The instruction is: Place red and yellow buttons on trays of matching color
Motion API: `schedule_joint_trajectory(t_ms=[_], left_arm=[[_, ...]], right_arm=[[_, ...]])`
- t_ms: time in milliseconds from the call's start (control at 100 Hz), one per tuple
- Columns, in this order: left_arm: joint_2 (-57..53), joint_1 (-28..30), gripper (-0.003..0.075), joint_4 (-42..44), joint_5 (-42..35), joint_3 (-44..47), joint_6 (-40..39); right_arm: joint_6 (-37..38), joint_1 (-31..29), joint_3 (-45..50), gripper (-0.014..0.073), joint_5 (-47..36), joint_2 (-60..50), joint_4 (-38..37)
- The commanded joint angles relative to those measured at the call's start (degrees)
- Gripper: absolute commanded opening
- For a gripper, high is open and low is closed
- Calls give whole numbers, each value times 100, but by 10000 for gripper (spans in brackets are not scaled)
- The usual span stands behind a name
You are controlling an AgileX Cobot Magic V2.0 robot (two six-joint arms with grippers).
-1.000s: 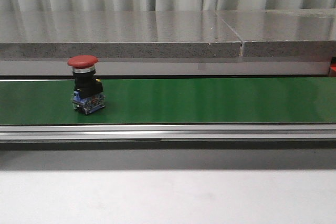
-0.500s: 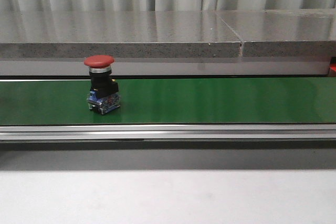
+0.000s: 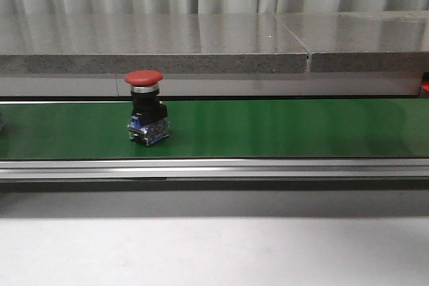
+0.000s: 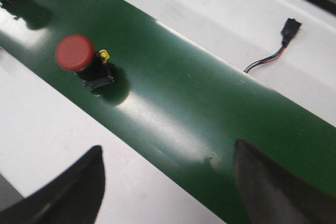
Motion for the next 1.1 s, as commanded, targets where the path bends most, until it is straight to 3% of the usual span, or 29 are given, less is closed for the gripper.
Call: schedule_joint_trajectory(t_ms=[0, 360, 750, 930, 1090], left_arm=[[34, -46, -21, -125, -369, -149, -13], [34, -46, -21, -125, -369, -149, -13], [34, -46, -21, -125, -369, -149, -13], [34, -46, -21, -125, -369, -149, -13], [34, -46, -21, -125, -369, -149, -13]], right_arm=[[-31, 171, -574, 628, 98, 257, 73], [-224, 748, -1645, 602, 1162, 1549, 85], [-346, 861, -2228, 551, 1013, 2488, 97], [-346, 856, -2270, 470, 705, 2716, 91], [-346, 852, -2270, 272, 629, 2758, 62]])
